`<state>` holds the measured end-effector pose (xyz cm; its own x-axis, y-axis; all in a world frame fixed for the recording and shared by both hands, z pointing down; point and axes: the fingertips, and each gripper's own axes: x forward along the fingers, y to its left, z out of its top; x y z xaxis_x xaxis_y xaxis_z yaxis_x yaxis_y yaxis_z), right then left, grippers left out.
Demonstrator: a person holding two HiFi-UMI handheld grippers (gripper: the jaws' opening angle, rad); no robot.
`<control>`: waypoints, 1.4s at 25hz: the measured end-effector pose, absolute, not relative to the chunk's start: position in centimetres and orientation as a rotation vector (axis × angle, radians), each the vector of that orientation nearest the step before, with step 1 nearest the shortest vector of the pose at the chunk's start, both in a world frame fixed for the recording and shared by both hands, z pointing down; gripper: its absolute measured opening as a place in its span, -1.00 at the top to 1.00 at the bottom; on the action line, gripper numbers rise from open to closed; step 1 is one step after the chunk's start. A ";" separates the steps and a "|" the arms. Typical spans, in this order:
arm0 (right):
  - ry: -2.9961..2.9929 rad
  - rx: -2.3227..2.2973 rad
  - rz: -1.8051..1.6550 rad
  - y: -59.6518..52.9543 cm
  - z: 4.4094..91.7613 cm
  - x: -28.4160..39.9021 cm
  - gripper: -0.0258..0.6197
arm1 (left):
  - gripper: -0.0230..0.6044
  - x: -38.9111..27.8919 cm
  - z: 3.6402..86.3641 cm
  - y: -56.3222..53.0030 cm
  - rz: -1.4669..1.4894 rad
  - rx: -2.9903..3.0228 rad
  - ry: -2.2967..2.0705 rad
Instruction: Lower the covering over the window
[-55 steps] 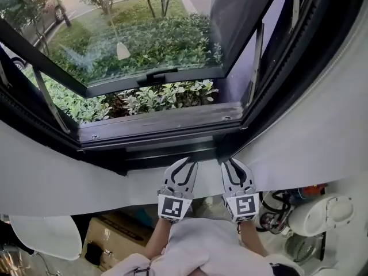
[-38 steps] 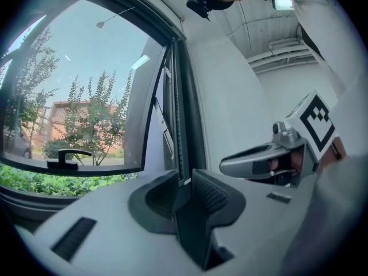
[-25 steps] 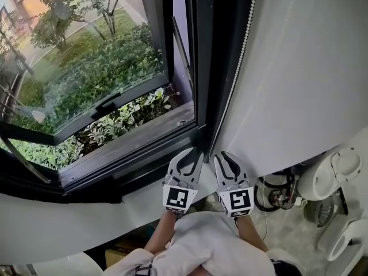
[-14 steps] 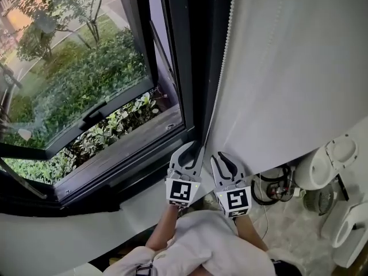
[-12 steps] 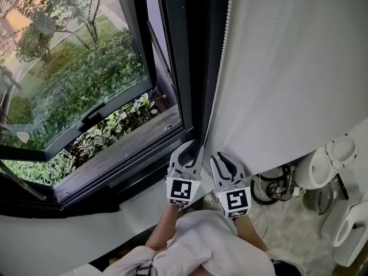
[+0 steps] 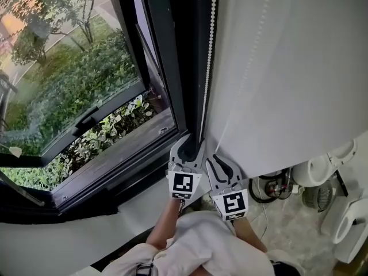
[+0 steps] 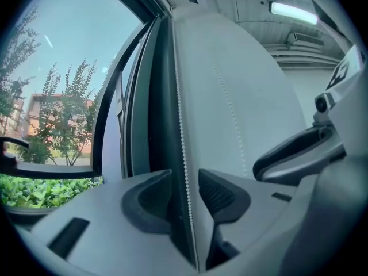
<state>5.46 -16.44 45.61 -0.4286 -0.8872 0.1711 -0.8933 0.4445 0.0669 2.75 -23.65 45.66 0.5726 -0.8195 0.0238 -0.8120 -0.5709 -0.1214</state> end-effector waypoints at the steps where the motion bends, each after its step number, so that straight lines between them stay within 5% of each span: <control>1: -2.513 1.561 0.055 -16.4 45.7 5.4 0.69 | 0.44 2.9 45.7 -23.9 -0.120 -2.695 1.412; 16: -2.505 1.537 0.077 -15.4 46.0 6.3 0.73 | 0.45 3.1 46.9 -26.7 -0.223 -2.540 1.621; 27: -2.537 1.521 0.049 -14.8 45.2 5.7 0.73 | 0.87 2.7 46.6 -25.3 -0.175 -2.671 1.533; 35: -2.567 1.494 -0.012 -14.6 43.8 4.7 0.73 | 0.88 1.2 47.4 -22.2 -0.158 -2.747 1.488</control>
